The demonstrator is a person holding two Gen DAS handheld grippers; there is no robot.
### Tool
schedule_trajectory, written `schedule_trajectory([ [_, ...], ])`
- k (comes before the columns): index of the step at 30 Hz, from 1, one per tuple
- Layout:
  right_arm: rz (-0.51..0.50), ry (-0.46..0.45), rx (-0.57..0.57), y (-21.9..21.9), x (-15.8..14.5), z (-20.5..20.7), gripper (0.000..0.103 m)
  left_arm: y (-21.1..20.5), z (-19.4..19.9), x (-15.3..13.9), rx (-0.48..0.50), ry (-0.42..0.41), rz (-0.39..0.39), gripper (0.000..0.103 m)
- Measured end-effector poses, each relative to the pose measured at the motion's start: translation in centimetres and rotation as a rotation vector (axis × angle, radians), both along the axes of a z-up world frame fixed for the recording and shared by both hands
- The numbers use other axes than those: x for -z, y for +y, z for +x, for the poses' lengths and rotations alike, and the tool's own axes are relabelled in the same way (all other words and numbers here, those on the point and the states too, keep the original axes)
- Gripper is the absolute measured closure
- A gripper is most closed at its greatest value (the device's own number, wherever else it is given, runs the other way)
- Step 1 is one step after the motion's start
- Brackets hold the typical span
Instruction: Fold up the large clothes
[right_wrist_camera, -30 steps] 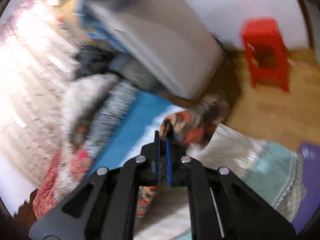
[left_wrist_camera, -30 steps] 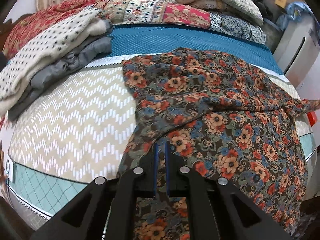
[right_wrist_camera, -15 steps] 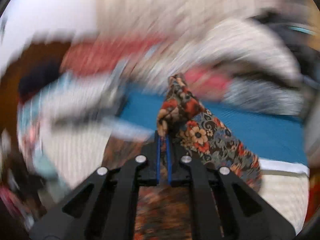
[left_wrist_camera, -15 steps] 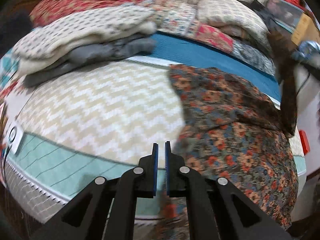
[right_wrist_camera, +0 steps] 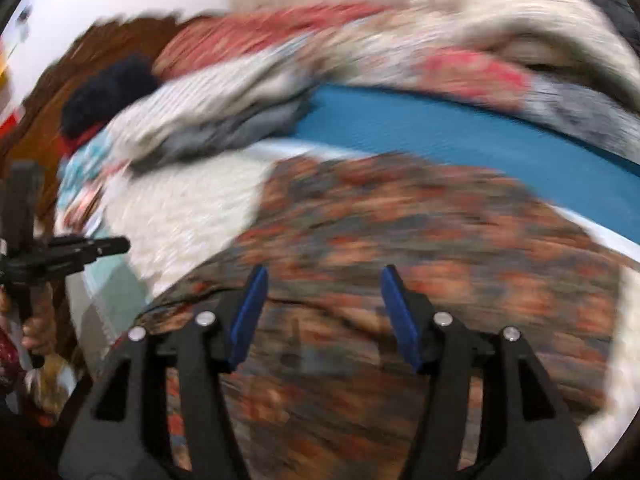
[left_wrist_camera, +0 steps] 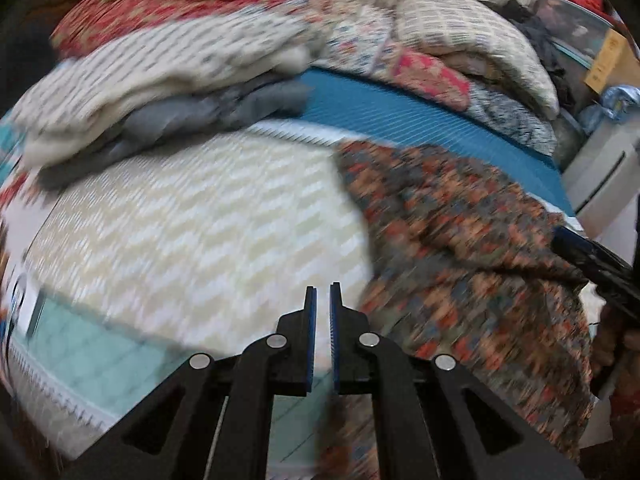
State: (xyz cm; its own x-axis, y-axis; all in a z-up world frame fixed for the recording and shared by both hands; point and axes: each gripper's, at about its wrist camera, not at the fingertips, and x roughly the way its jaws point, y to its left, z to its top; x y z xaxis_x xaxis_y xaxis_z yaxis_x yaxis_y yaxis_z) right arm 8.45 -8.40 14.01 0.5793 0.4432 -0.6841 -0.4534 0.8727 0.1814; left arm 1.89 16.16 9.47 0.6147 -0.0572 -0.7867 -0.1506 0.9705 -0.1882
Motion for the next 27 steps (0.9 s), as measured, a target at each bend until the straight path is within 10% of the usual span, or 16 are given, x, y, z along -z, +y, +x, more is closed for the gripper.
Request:
schedule_trajectory([
  [7, 0.087, 0.062, 0.283, -12.5, 2.1, 0.4, 0.049, -8.9, 8.8, -0.9, 0.157, -0.059, 0.055, 0.045],
  [13, 0.082, 0.172, 0.313, -14.0, 9.8, 1.7, 0.056, -13.2, 13.5, 7.7, 0.220, 0.118, 0.258, 0.045],
  [17, 0.094, 0.167, 0.323, -14.2, 9.6, 1.9, 0.056, -15.0, 12.5, 7.5, 0.228, 0.047, 0.396, 0.044],
  [27, 0.328, 0.159, 0.374, -17.4, 5.2, -5.4, 0.051, -8.3, 2.0, 3.0, 0.189, 0.097, 0.219, 0.050],
])
